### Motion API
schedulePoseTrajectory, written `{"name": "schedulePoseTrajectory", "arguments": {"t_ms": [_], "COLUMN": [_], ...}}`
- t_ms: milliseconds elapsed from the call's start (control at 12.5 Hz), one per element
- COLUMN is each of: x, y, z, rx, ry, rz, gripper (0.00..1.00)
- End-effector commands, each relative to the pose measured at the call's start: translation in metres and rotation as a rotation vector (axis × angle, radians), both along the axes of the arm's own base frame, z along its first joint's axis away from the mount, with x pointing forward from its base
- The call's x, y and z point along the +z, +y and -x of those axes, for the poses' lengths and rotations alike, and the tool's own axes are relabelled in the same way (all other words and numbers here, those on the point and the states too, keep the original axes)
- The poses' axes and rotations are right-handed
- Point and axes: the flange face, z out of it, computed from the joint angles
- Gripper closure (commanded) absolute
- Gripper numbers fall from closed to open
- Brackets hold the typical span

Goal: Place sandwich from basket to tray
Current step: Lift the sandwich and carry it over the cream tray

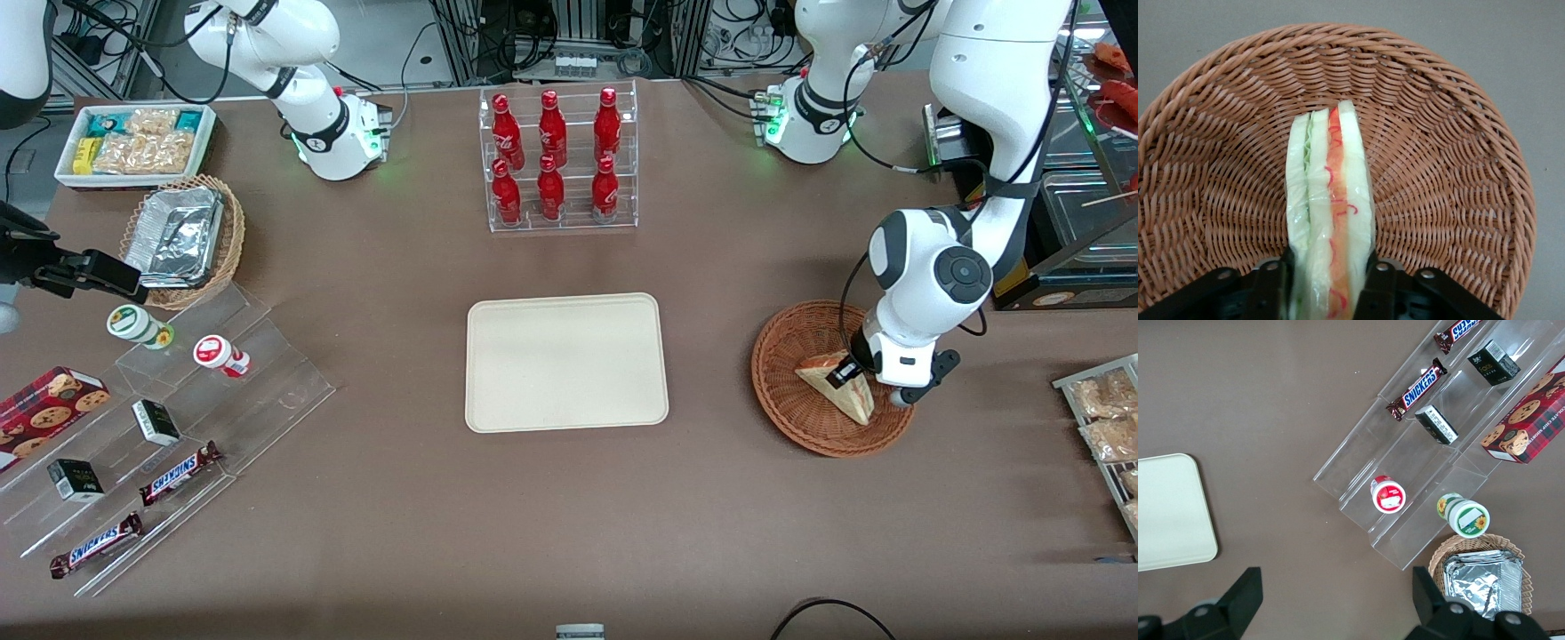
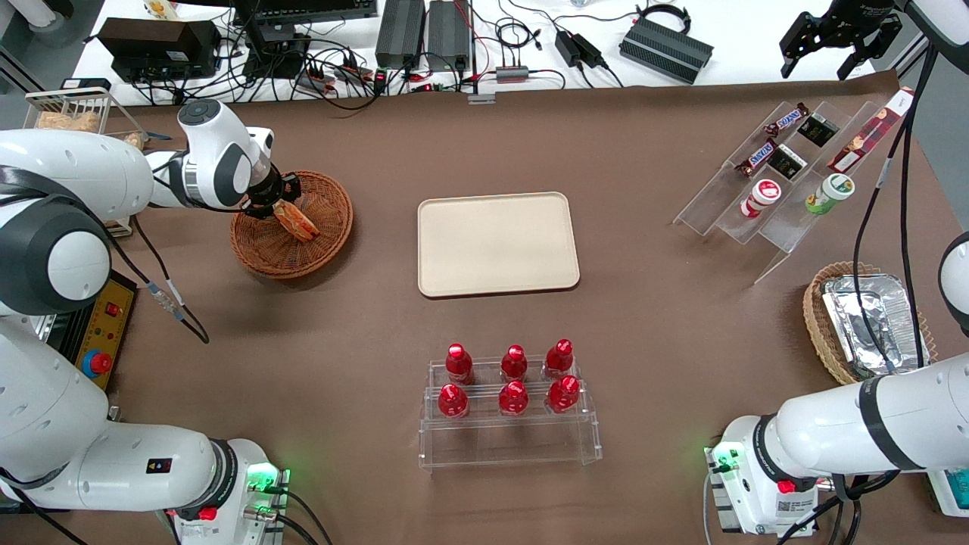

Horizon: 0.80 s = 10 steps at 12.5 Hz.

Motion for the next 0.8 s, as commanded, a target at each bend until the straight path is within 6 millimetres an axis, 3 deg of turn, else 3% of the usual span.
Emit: {"name": "schedulePoseTrajectory", "arguments": {"t_ms": [0, 241, 401, 642, 723], "x": [0.033, 0.087, 0.121, 0.154, 0.156], "y": [-0.003, -0.008, -0.029, -0.110, -0.141], "z": [-0.002, -0.002, 0.001, -0.002, -0.002], "rx": [0.004, -0.056, -0.105, -0.233, -0.277], "ry": [0.021, 0.097, 0.088, 0.096, 0.093], "rz": [0.003, -0.036, -0.048, -0.052, -0.053], "gripper": [0.99, 0.98, 0.98, 0.98, 0.98]}}
